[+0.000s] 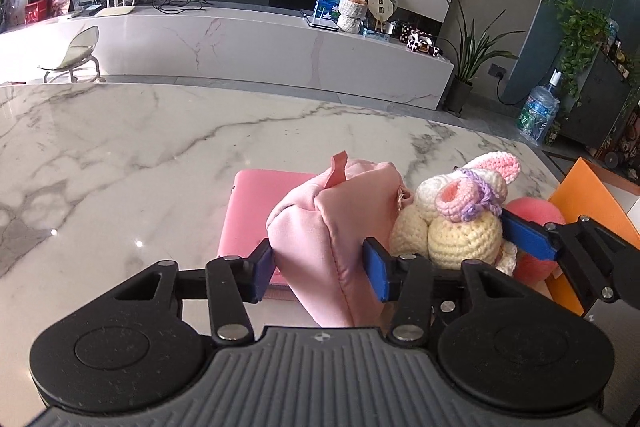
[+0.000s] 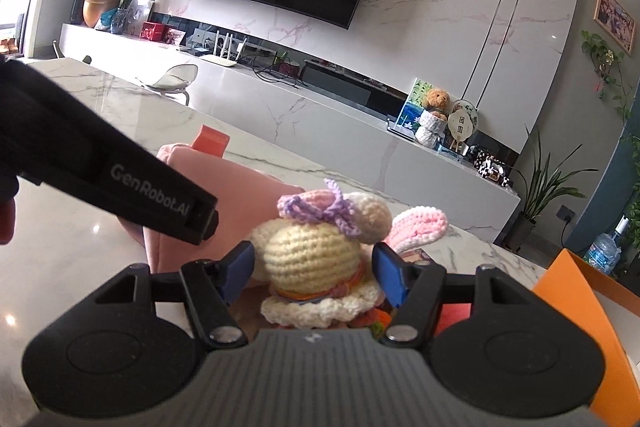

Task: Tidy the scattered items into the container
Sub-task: 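Grasp the pink fabric bag with left tool while right tool grasps crocheted bunny, then lift and carry the pink bag with left tool while right tool carries bunny to box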

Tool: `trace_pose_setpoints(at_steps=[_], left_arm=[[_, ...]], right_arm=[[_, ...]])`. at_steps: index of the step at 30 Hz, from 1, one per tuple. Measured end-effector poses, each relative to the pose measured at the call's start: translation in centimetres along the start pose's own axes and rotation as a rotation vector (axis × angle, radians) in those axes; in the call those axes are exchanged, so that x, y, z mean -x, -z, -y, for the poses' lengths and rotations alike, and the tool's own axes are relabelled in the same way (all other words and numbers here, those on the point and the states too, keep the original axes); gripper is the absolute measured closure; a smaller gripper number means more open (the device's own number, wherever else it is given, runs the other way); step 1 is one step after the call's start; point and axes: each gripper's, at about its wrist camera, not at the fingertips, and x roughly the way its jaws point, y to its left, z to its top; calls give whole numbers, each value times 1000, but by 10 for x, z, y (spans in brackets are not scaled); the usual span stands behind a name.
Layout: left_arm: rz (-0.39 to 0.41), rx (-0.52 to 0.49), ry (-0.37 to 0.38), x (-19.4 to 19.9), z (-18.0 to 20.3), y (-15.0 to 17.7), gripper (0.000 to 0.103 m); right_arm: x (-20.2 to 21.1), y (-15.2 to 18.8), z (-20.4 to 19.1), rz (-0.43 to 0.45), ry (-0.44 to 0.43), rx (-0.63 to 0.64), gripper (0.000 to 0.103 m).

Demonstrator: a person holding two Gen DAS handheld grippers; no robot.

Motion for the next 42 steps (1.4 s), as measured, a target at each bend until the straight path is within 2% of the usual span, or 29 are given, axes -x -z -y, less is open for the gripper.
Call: trace_pose_setpoints(at_steps=[4,5,11,28,42], left_arm=[[2,3,-4,1,1,1,52],[0,8,-5,2,1,1,54],[1,0,-4,12,7,-2,64],[87,-47,-48,74,36,-10,68],[235,-125,-82,149,80,-20,69]], right_arm=[[-2,3,-2,3,11,18,44],[-1,3,-2,3,11,13,49],[2,0,1,6,6,-7,55],[49,-17,6,85,11,-17,56],[128,-37,26,260,46,-39,56]])
